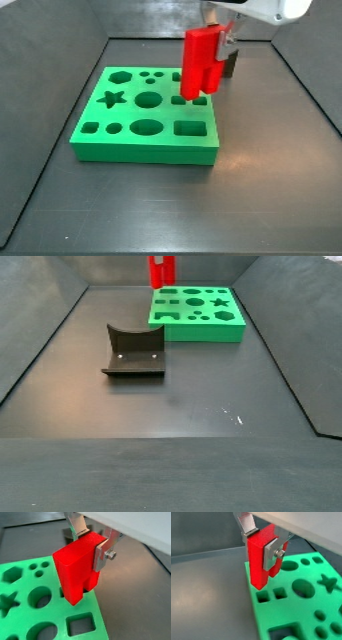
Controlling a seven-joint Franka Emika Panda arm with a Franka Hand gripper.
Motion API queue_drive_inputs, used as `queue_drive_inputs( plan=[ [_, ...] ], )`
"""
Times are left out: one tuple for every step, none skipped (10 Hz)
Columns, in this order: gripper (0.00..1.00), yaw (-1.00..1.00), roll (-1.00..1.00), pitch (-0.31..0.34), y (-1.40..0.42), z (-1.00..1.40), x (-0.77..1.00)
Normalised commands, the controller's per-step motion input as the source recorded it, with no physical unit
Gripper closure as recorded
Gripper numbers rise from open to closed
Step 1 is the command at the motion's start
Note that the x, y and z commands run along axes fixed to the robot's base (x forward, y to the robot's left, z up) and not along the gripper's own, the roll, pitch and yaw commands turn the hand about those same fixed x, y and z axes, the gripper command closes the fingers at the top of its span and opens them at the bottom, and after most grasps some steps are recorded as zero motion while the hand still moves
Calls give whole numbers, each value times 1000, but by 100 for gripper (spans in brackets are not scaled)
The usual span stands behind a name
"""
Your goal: Insert the double-square object.
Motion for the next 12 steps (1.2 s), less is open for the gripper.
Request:
queue_drive_inputs(
  plan=[
    [100, -869, -74, 0, 74, -189, 274],
    [100, -854, -67, 0, 83, -206, 291],
    [100, -854, -66, 0, 97, -200, 294],
    [100, -826, -73, 0, 111, -174, 331],
    [100, -829, -61, 0, 123, -200, 326],
    [100, -863, 0, 7, 154, -237, 51],
    [100, -509, 9, 7, 0, -137, -29],
    [100, -166, 86, 0, 0, -117, -306],
    [100, -177, 89, 4, 0, -57, -303],
    [100, -286, 11, 30, 0, -40, -229],
    [100, -166, 0, 0, 0, -20, -263],
    [100, -209, 7, 0, 0, 0, -234]
  ],
)
